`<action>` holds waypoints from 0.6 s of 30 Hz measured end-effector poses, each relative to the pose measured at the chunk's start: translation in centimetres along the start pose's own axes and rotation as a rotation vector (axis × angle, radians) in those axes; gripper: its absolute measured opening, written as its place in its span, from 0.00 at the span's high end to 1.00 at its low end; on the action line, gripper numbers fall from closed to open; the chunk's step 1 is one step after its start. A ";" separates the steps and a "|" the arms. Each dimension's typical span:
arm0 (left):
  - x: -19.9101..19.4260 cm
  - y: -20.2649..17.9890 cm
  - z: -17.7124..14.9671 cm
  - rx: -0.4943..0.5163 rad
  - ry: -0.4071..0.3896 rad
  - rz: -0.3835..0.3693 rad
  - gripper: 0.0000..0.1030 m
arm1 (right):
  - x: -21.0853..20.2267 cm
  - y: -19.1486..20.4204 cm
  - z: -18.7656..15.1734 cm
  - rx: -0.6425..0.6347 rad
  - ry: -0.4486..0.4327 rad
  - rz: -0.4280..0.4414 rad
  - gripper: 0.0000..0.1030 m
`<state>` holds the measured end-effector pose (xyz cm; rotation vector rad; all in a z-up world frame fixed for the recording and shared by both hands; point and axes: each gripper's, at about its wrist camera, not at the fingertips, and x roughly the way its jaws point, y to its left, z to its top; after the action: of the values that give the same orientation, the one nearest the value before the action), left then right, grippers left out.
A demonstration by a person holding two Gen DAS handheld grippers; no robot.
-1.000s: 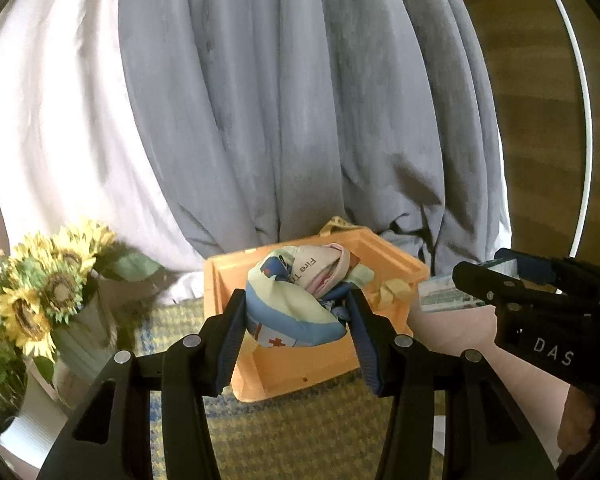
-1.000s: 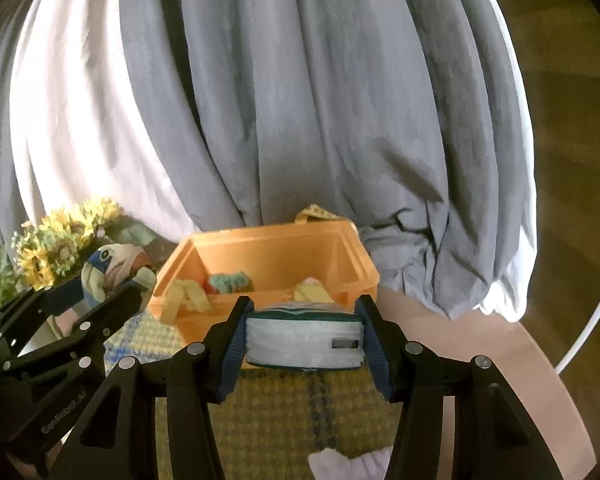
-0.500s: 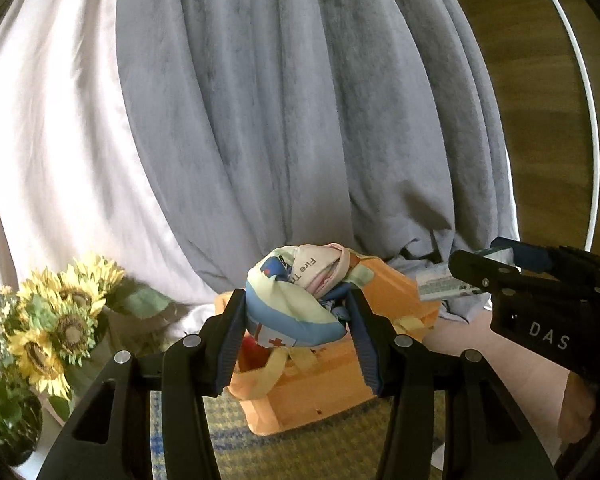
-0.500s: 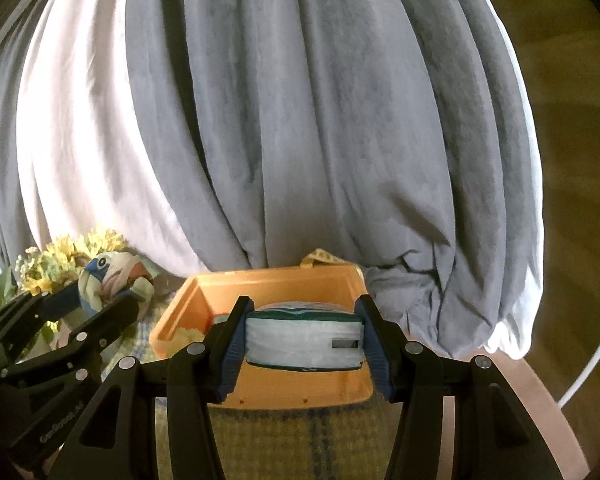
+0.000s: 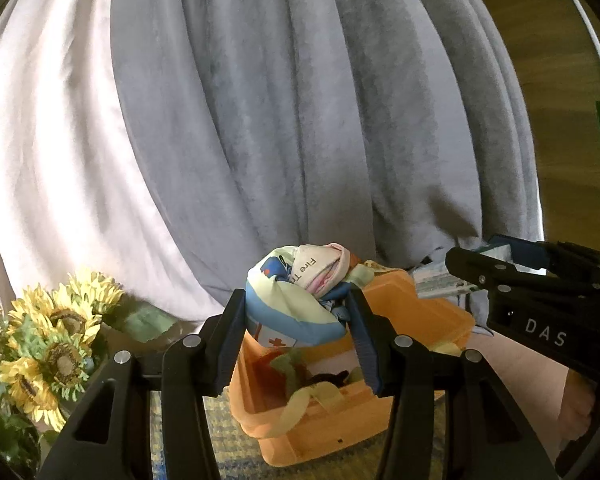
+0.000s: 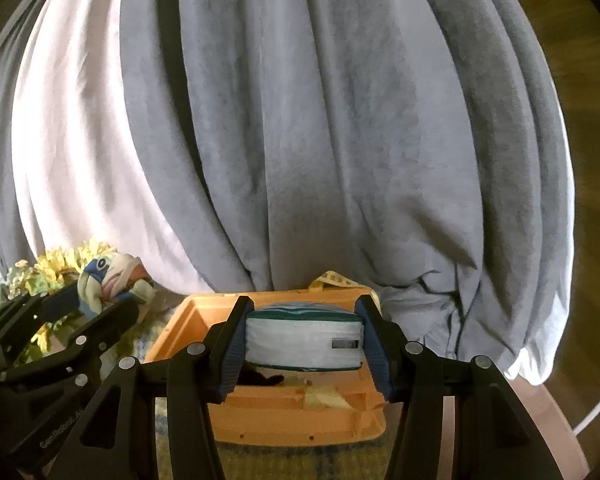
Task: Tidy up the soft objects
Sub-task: 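Carry the cloth bundle and white box over the orange crate and open both tools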
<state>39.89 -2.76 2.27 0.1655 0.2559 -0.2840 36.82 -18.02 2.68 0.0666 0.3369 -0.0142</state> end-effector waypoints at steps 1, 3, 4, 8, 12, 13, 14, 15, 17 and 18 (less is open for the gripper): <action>0.4 0.1 0.0 0.001 0.002 0.004 0.52 | 0.5 0.0 0.1 -0.002 0.000 0.001 0.48; 1.3 0.3 0.0 0.000 0.008 0.008 0.52 | 1.3 0.0 0.2 -0.004 0.004 0.004 0.48; 1.7 0.4 0.0 -0.002 0.012 0.011 0.52 | 1.7 0.0 0.3 -0.004 0.007 0.004 0.48; 3.6 0.8 -0.4 -0.005 0.033 0.014 0.52 | 3.8 0.1 0.2 -0.011 0.026 0.008 0.48; 5.5 1.0 -1.0 0.010 0.063 0.020 0.52 | 5.7 0.2 -0.1 -0.023 0.049 0.009 0.48; 5.9 1.0 -1.2 0.013 0.070 0.021 0.52 | 6.1 0.2 -0.2 -0.025 0.054 0.008 0.48; 6.3 0.9 -1.4 0.017 0.079 0.019 0.52 | 6.6 0.3 -0.3 -0.029 0.061 0.006 0.48; 6.8 1.0 -1.6 0.020 0.088 0.018 0.52 | 6.9 0.3 -0.4 -0.032 0.064 0.005 0.48; 7.6 0.8 -1.9 0.022 0.105 0.015 0.52 | 7.8 0.3 -0.7 -0.042 0.076 -0.001 0.48; 8.0 0.8 -2.1 0.021 0.115 0.010 0.52 | 8.2 0.3 -0.8 -0.044 0.084 -0.003 0.48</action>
<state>47.11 -3.63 -1.83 0.2047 0.3664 -0.2673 44.34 -17.67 -0.78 0.0235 0.4209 -0.0066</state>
